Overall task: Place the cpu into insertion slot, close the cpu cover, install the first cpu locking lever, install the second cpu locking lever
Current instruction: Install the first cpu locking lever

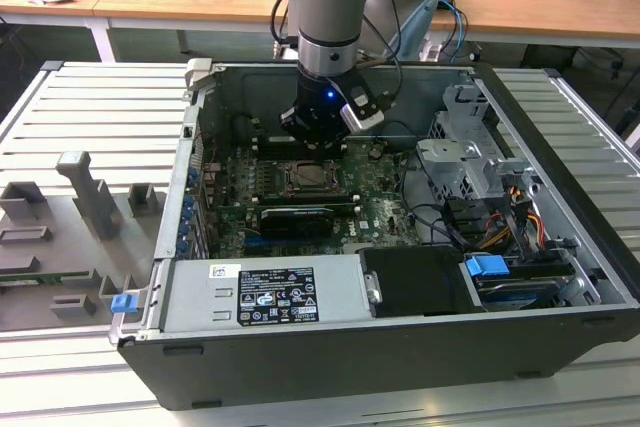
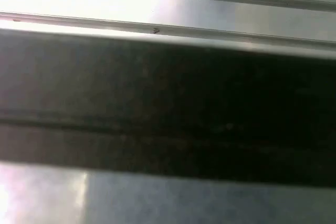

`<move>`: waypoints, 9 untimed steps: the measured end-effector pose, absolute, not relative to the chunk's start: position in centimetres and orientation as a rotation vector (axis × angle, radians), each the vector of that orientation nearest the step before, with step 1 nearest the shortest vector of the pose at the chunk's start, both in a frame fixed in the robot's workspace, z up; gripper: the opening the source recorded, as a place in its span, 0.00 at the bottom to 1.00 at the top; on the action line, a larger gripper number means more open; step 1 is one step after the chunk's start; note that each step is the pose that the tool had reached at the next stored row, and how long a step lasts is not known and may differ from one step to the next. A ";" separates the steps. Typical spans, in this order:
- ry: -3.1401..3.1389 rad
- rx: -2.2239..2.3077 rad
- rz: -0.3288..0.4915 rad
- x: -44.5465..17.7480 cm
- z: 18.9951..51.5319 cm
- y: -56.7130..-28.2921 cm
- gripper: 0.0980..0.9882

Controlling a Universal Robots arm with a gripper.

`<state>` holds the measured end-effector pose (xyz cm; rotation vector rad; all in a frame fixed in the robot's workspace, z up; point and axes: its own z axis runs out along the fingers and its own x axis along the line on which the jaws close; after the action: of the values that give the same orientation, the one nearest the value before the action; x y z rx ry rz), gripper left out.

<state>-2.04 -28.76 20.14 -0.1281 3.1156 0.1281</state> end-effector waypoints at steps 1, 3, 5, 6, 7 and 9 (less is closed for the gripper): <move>3.116 -0.128 0.128 -2.0 20.1 -28.8 0.01; 3.115 -0.128 0.129 -2.0 20.3 -28.8 0.01; 3.116 -0.128 0.128 -2.0 20.8 -28.8 0.01; 3.116 -0.128 0.128 -2.0 21.0 -28.8 0.01; 3.116 -0.128 0.128 -2.0 21.2 -28.8 0.01; 3.116 -0.128 0.128 -2.0 21.3 -28.8 0.01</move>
<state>-2.04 -28.80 21.30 -0.1280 3.1155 0.1277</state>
